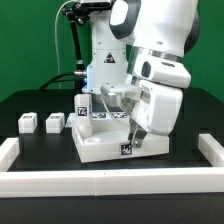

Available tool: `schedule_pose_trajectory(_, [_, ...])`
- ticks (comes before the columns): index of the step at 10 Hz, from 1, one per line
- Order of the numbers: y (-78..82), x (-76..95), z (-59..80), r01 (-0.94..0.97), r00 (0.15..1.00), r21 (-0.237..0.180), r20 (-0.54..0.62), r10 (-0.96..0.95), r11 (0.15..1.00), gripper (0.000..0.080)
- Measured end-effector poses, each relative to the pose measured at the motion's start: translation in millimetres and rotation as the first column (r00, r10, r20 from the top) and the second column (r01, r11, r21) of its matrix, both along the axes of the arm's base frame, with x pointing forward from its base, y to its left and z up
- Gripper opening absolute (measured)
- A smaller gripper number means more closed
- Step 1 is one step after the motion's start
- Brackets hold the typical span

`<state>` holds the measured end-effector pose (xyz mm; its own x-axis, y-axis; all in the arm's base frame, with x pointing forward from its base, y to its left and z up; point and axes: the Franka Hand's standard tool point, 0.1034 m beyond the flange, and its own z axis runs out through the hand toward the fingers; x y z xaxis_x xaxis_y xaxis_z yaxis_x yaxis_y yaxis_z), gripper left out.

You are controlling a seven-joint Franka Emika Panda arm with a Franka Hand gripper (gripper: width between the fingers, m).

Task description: Assemble square table

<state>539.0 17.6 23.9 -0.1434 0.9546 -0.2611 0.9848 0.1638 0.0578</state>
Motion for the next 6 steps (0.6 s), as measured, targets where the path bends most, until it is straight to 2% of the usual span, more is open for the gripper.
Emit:
schedule_pose_trajectory(2, [1.7, -1.1, -0.8, 0.018, 1.000, 0.000, -0.003, -0.018, 1.000, 0.0063])
schedule_pose_trajectory(3, [9.5, -0.8, -1.9, 0.040, 0.999, 0.001, -0.011, -0.040, 0.999, 0.0063])
schedule_pose_trajectory(4, [17.3, 6.5, -1.6, 0.053, 0.999, 0.002, -0.007, -0.053, 0.999, 0.0063])
schedule_pose_trajectory(6, [21.0, 28.6, -1.6, 0.042, 0.999, -0.009, -0.001, -0.042, 0.999, 0.0063])
